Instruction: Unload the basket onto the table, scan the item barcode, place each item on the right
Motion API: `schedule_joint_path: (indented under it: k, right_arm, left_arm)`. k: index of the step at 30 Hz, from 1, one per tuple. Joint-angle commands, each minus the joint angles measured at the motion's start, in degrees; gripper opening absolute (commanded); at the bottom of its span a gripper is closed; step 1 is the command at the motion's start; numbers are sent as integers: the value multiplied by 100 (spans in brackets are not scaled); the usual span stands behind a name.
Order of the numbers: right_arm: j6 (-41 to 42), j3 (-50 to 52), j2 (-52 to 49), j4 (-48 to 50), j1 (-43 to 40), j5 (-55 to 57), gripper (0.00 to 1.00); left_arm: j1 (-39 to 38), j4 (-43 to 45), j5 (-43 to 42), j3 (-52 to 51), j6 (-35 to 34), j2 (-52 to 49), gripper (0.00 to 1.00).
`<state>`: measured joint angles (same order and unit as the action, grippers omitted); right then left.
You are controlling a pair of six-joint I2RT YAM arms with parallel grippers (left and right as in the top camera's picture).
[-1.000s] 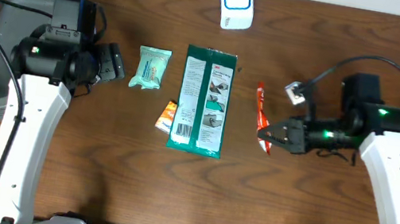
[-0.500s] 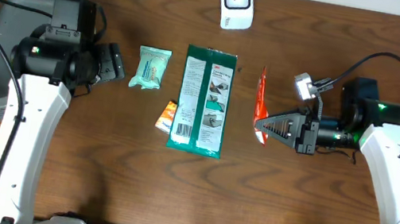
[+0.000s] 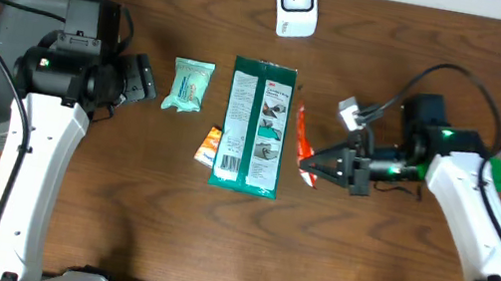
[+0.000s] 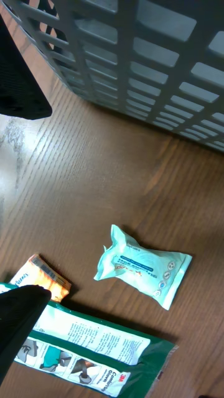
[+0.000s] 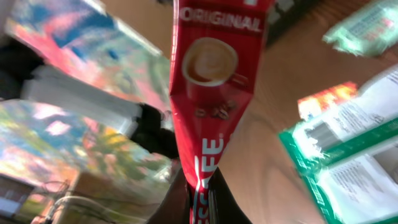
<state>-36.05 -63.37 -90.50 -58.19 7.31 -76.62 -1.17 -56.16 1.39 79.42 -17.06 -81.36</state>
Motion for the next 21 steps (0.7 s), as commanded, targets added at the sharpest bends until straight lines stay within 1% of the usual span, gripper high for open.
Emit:
schedule_joint_path:
  k: [1, 4, 6, 11, 12, 14, 17, 19, 21]
  right_arm:
    - [1263, 216, -299, 634, 179, 1320, 1]
    - [2949, 319, -442, 1429, 494, 3674, 1]
    - [3508, 306, -442, 1609, 732, 4944, 1]
    - [4330, 66, -297, 1311, 1220, 7355, 1]
    - [4531, -9, -258, 1143, 1399, 8258, 1]
    - [4824, -107, -240, 861, 1687, 9628, 1]
    - [5198, -129, -240, 544, 2107, 11276, 1]
    - [5416, -127, -245, 387, 2365, 11914, 1]
    - [5475, -127, -245, 363, 2614, 12076, 1]
  left_arm:
    - [24, -9, -35, 20, 50, -31, 85]
    - [24, -9, -35, 20, 48, -31, 85]
    - [24, -9, -35, 20, 50, -31, 86]
    - [24, -9, -35, 20, 50, -31, 85]
    - [24, -9, -35, 20, 50, -31, 85]
    - [24, -9, -35, 20, 50, -31, 85]
    - [24, -9, -35, 20, 48, -31, 85]
    - [24, -9, -35, 20, 50, -31, 85]
    - [24, -9, -35, 20, 50, -31, 85]
